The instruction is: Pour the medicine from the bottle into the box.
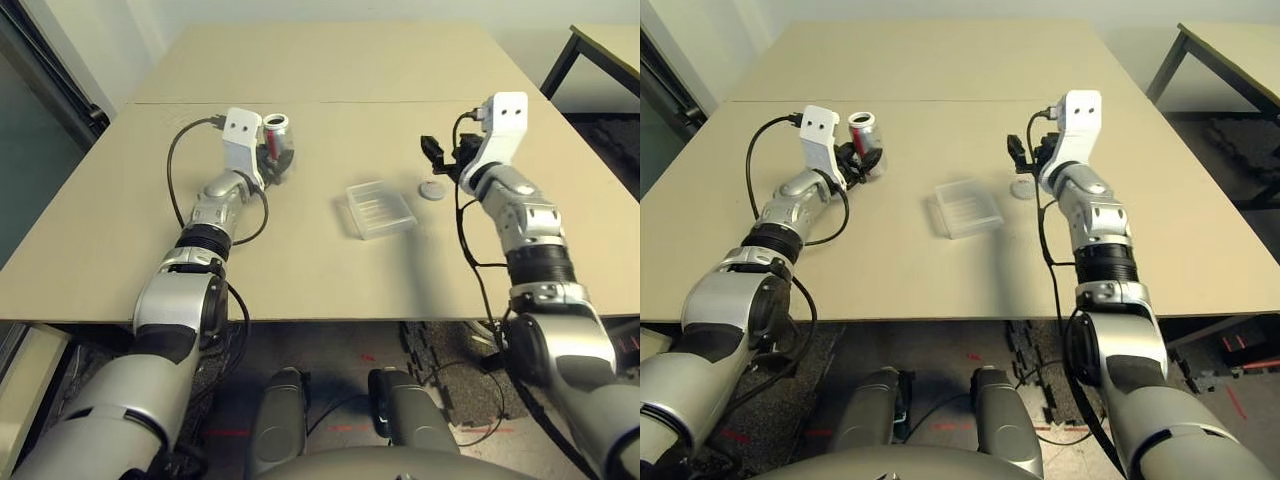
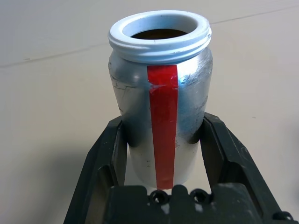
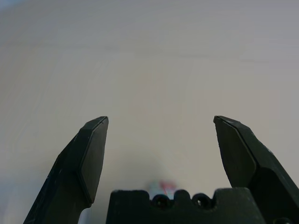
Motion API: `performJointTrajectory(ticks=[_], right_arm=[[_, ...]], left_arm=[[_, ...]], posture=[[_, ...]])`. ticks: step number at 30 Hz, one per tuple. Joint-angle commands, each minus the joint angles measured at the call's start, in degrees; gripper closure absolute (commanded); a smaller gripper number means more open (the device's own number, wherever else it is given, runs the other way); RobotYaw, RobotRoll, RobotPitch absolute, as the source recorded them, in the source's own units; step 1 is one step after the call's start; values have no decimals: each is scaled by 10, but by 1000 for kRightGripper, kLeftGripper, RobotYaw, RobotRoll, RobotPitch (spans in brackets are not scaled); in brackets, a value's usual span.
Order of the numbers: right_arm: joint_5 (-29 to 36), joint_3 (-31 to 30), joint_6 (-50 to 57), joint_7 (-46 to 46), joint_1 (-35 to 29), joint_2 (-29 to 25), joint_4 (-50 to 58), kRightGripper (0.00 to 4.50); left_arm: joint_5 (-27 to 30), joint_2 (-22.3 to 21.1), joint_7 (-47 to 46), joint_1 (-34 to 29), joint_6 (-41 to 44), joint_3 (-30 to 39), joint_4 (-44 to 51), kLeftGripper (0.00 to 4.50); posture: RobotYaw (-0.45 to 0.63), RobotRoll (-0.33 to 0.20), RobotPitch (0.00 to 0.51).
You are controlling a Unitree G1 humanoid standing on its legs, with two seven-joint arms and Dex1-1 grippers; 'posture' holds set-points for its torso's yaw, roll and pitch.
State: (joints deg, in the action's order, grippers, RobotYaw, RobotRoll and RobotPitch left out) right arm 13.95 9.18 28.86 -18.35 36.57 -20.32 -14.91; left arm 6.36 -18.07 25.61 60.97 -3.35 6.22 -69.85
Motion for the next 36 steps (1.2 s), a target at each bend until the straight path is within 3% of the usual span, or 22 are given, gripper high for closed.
performJointTrajectory(ticks=[1,6,13,17,21,30,36], right_arm=[[29,-4,86,-20,-51,-21,116,0],[55,-10,178,-52,-98,-64,226,0],[100,-76,276,-153,-129,-150,313,0],[102,-113,284,-189,-139,-180,320,0],[64,-153,245,-204,-135,-201,282,0],[16,-195,186,-217,-95,-178,203,0],[0,-200,168,-219,-70,-156,174,0]], left_arm=[[-20,-4,7,33,-1,-4,-22,2038],[-45,-1,14,61,-7,-18,-37,2038],[-88,11,22,83,-21,-46,-47,2038],[-125,14,26,92,-34,-77,-51,2038],[-178,13,18,109,-53,-121,-56,2038],[-426,29,-46,169,-144,-362,-68,2038],[-556,34,-116,199,-173,-488,-77,2038]], posture=[[-42,0,84],[-66,0,80],[-79,0,79],[-78,0,80],[-73,0,79],[-73,0,69],[-81,0,64]])
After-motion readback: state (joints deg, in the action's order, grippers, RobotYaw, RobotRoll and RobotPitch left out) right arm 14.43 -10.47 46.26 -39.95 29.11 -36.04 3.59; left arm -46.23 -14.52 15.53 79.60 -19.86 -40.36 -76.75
